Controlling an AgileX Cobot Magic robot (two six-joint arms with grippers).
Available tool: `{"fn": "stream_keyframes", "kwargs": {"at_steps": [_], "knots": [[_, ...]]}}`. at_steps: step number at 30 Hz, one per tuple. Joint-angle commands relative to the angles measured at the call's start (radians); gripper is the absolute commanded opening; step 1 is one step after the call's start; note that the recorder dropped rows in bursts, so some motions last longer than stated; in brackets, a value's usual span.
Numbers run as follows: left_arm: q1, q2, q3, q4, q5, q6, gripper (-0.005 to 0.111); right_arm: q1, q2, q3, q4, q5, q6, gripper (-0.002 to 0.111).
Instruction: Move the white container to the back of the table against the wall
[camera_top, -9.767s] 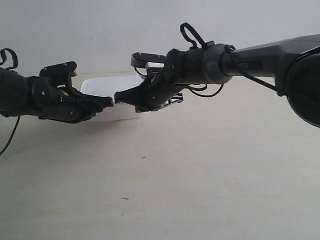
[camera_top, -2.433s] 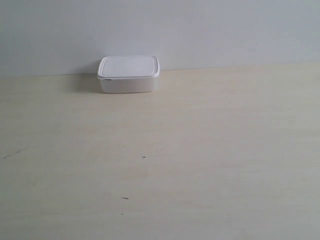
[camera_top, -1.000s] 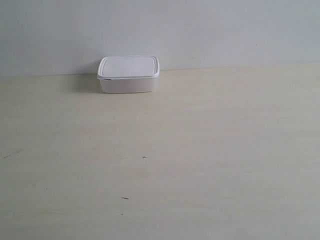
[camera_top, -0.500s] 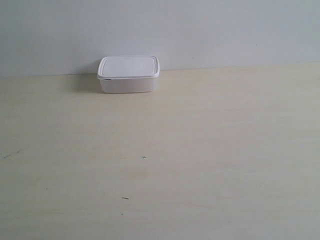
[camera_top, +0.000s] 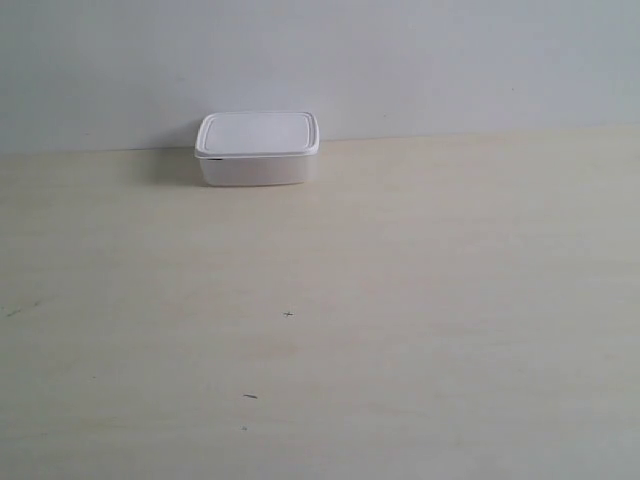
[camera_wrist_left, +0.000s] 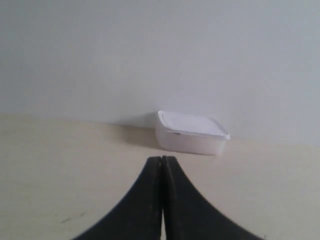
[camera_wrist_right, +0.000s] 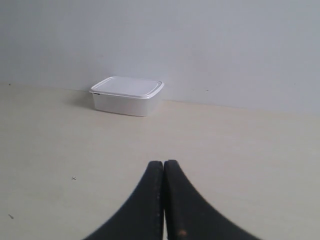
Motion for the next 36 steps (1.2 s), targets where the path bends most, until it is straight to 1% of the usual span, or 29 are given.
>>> {"fn": "stream_keyframes", "kwargs": {"at_steps": [1,3,5,8,9,10,11,12,13,14,15,16,18,22,36], "knots": [[0.036,-0.009,-0.001,-0.001,0.081,0.005,0.0,-0.002,-0.004,0.004,-0.103,-0.011,0.001,0.0],[0.046,-0.009,-0.001,-0.001,0.081,0.005,0.0,-0.006,-0.004,0.004,-0.158,0.012,0.001,0.0],[0.051,-0.009,-0.001,-0.001,0.081,0.005,0.0,-0.021,-0.004,0.004,-0.153,0.044,0.001,0.0],[0.059,-0.009,-0.001,-0.001,0.081,0.005,0.0,-0.07,-0.004,0.004,-0.062,0.082,0.001,0.0],[0.059,-0.009,-0.001,-0.001,0.081,0.005,0.0,-0.121,-0.004,0.004,-0.035,0.076,0.001,0.0],[0.059,-0.009,-0.001,-0.001,0.081,0.005,0.0,-0.143,-0.004,0.004,-0.035,0.065,0.001,0.0],[0.059,-0.009,-0.001,-0.001,0.081,0.005,0.0,-0.2,-0.006,0.004,-0.035,0.035,0.001,0.0],[0.059,-0.009,-0.001,-0.001,0.081,0.005,0.0,-0.227,-0.011,0.004,-0.027,0.026,0.001,0.0],[0.059,-0.009,-0.001,-0.001,0.081,0.005,0.0,-0.271,-0.03,0.004,0.029,0.035,0.001,0.0],[0.059,-0.009,-0.001,-0.001,0.081,0.005,0.0,-0.285,-0.039,0.004,0.04,0.048,0.001,0.0],[0.058,-0.009,-0.001,-0.001,0.091,0.005,0.0,-0.3,-0.064,0.004,0.051,0.106,0.001,0.0],[0.058,-0.009,-0.001,-0.001,0.1,0.005,0.0,-0.3,-0.074,0.004,0.051,0.14,0.001,0.0],[0.058,-0.009,-0.001,-0.001,0.168,0.005,0.0,-0.3,-0.084,0.004,0.037,0.221,0.001,0.0],[0.058,-0.009,-0.001,-0.001,0.255,0.005,0.0,-0.3,-0.084,0.004,0.051,0.246,0.001,0.0],[0.058,-0.009,-0.001,-0.001,0.267,0.005,0.0,-0.3,-0.084,0.004,0.056,0.25,0.001,0.0]]}}
